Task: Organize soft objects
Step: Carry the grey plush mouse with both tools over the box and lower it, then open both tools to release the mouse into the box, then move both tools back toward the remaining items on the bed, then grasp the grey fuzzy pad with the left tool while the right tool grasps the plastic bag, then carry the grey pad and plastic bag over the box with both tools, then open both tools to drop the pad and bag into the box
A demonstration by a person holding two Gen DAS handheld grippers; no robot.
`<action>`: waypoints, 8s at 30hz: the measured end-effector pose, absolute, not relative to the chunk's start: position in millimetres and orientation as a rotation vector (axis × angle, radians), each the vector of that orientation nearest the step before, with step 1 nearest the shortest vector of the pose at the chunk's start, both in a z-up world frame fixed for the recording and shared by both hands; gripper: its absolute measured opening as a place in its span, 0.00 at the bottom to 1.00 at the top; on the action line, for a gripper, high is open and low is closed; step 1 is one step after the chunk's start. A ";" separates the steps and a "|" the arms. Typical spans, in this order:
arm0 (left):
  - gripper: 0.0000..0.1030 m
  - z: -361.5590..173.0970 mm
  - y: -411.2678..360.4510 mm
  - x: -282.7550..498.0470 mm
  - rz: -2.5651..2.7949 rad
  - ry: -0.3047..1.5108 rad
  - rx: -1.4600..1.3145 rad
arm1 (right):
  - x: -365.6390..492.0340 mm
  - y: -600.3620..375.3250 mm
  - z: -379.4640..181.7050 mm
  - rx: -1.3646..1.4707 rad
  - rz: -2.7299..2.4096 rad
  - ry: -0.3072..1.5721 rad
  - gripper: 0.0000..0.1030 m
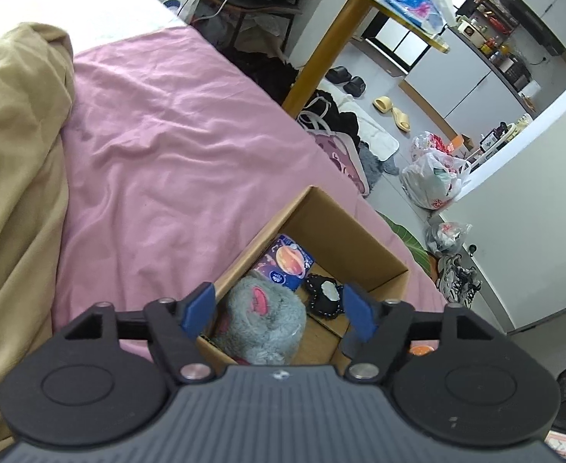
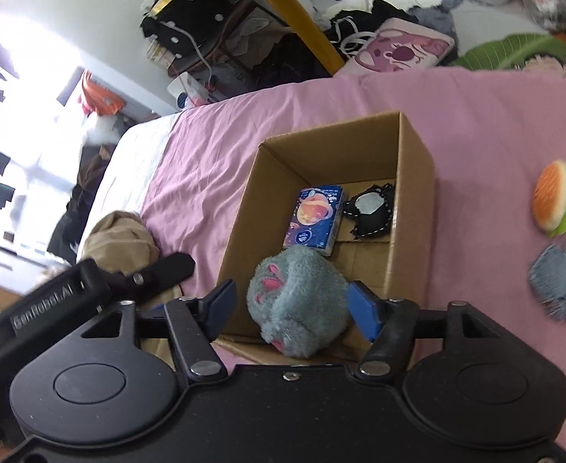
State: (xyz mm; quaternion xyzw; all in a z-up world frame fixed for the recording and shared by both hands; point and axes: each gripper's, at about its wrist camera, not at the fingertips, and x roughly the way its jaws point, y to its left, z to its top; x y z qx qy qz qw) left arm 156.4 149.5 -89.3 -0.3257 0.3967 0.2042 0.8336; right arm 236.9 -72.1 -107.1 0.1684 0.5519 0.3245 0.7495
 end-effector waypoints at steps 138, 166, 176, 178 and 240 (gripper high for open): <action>0.17 -154.1 -56.4 222.9 0.106 0.966 -0.506 | 295.1 -278.3 -170.3 0.552 0.439 1.129 0.29; 0.17 -64.7 16.8 182.4 0.178 0.809 -0.487 | 263.6 -249.2 -99.1 0.495 0.568 0.944 0.29; 0.18 -72.5 48.7 170.6 0.214 0.812 -0.516 | 250.0 -222.8 -86.1 0.457 0.607 0.932 0.29; 0.18 -76.2 53.8 169.0 0.218 0.817 -0.524 | 249.4 -217.5 -85.5 0.451 0.608 0.933 0.29; 0.83 -74.2 69.5 168.9 0.320 0.873 -0.512 | 231.3 -178.5 -77.1 0.263 0.667 1.030 0.77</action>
